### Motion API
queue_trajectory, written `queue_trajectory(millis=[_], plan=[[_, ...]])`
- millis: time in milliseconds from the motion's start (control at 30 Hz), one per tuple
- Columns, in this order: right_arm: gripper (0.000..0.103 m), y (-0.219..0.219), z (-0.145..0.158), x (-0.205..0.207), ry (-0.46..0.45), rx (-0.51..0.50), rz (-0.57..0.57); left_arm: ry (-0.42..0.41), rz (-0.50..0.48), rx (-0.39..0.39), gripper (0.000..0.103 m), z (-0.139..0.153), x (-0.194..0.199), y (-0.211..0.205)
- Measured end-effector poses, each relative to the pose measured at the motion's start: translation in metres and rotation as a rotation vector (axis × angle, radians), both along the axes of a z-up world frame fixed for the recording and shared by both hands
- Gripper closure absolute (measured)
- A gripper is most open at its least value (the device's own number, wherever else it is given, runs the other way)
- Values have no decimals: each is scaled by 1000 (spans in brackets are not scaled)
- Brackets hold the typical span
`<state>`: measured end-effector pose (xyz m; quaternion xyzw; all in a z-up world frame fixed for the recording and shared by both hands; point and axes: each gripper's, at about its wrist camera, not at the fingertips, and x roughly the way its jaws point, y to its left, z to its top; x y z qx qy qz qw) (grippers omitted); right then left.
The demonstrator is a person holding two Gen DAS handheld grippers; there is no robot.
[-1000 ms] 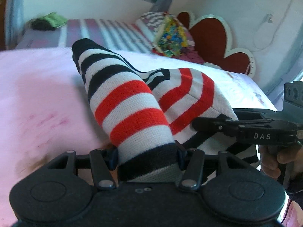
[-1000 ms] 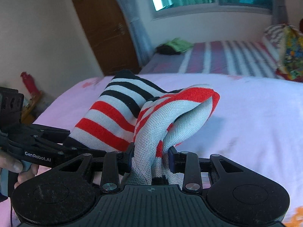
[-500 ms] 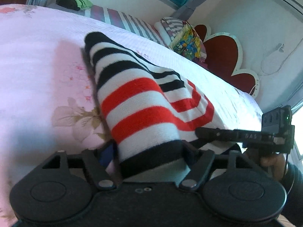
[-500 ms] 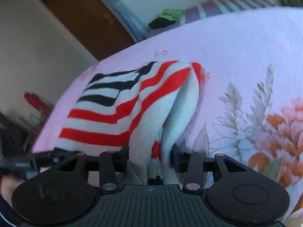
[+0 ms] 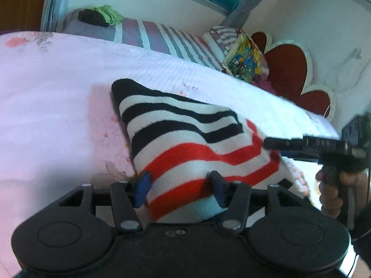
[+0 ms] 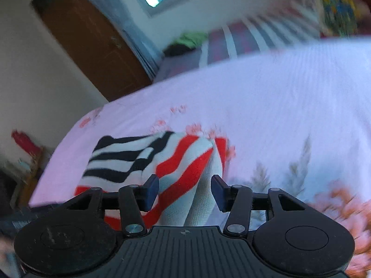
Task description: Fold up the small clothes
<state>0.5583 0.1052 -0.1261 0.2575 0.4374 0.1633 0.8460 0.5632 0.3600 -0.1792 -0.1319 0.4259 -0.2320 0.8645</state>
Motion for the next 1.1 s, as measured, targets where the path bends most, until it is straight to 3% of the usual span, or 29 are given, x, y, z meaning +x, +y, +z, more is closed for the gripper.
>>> queue_trajectory(millis=[33,100,200,267,300,467,567,600,700,800,867,900,1000,1100], plan=[[56,-4,-1,-1,-13,12,-7,0,-1,-5,48,-1,-2,3],[89,-1,1,0,-70,-35,2,9,3,-26,48,-3,-3,9],[90,5,10,-9,-195,-142,19,16,4,-29,46,-6,-3,11],[93,16,-2,-8,-172,-296,28,23,8,-23,42,-10,-1,9],[93,16,-9,-6,-155,-314,33,28,7,-19,39,-12,1,7],[93,8,-5,-10,-125,-267,15,54,32,-53,32,-21,3,8],[93,3,25,-35,-188,-272,40,13,64,-45,37,-4,-13,14],[93,2,31,-46,-199,-257,64,-16,66,-30,43,5,-24,15],[93,14,43,-81,-249,-292,184,-64,71,-14,45,26,-47,10],[93,30,38,-105,-273,-328,261,-48,38,46,44,24,-59,-10],[93,46,23,-111,-255,-414,296,-31,31,126,40,10,-63,-21],[93,51,12,-109,-235,-469,296,-20,42,107,37,3,-64,-20],[93,52,-1,-106,-227,-459,271,1,81,59,25,-9,-62,-12],[93,46,-1,-106,-212,-444,258,-5,97,65,26,-5,-69,-12]])
